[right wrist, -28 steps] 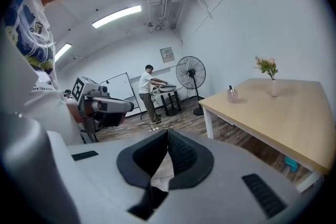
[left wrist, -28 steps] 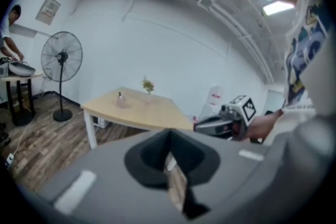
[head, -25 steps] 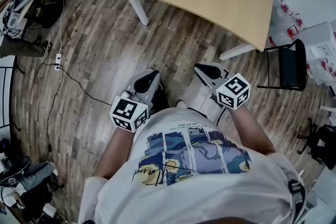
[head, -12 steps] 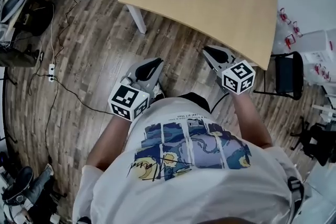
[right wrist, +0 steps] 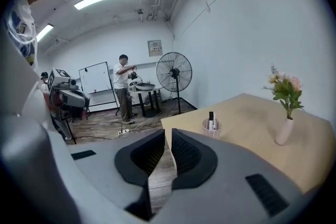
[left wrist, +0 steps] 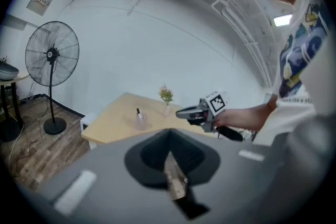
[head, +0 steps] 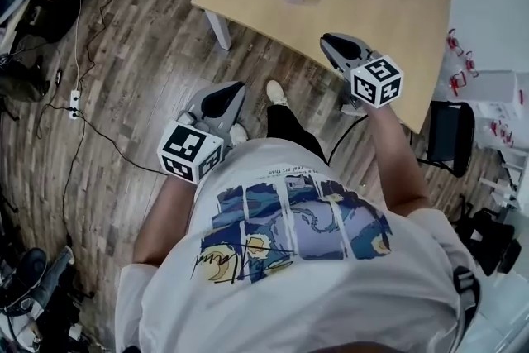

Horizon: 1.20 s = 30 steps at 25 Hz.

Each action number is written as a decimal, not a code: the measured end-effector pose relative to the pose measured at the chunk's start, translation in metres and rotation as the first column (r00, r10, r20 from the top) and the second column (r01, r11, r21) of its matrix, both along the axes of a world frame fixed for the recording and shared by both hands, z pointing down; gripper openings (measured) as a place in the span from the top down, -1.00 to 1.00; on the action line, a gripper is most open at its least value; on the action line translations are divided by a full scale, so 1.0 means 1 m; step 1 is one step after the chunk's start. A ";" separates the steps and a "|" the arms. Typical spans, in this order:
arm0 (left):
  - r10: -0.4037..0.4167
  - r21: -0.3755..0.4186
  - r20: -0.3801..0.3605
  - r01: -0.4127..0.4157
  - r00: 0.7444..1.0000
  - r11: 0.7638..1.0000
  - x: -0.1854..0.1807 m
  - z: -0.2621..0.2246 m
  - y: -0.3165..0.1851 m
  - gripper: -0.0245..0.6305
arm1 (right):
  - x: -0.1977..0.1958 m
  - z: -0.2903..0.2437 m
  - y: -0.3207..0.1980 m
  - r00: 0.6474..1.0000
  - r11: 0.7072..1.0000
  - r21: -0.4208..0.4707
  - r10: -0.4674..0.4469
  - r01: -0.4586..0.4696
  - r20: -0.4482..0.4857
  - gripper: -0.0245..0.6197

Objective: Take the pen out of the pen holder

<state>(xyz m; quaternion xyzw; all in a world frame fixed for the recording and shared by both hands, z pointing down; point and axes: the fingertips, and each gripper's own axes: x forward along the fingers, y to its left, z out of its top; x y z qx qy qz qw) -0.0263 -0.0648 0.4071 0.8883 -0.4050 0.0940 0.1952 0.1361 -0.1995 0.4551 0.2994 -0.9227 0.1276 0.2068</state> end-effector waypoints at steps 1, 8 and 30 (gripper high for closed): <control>-0.007 -0.005 0.004 0.007 1.000 1.000 -0.001 0.000 -0.008 0.90 | -0.002 0.004 -0.016 1.000 1.000 -0.002 -0.017 0.017 -0.007 0.81; -0.115 -0.031 0.005 0.115 0.993 0.993 -0.005 -0.002 -0.076 0.90 | -0.010 0.031 -0.119 0.990 0.990 -0.040 -0.138 0.137 -0.035 0.77; -0.356 -0.111 0.081 0.363 0.931 0.925 0.003 0.002 -0.180 0.90 | -0.045 0.107 -0.268 0.847 0.826 -0.203 -0.532 0.525 0.026 0.62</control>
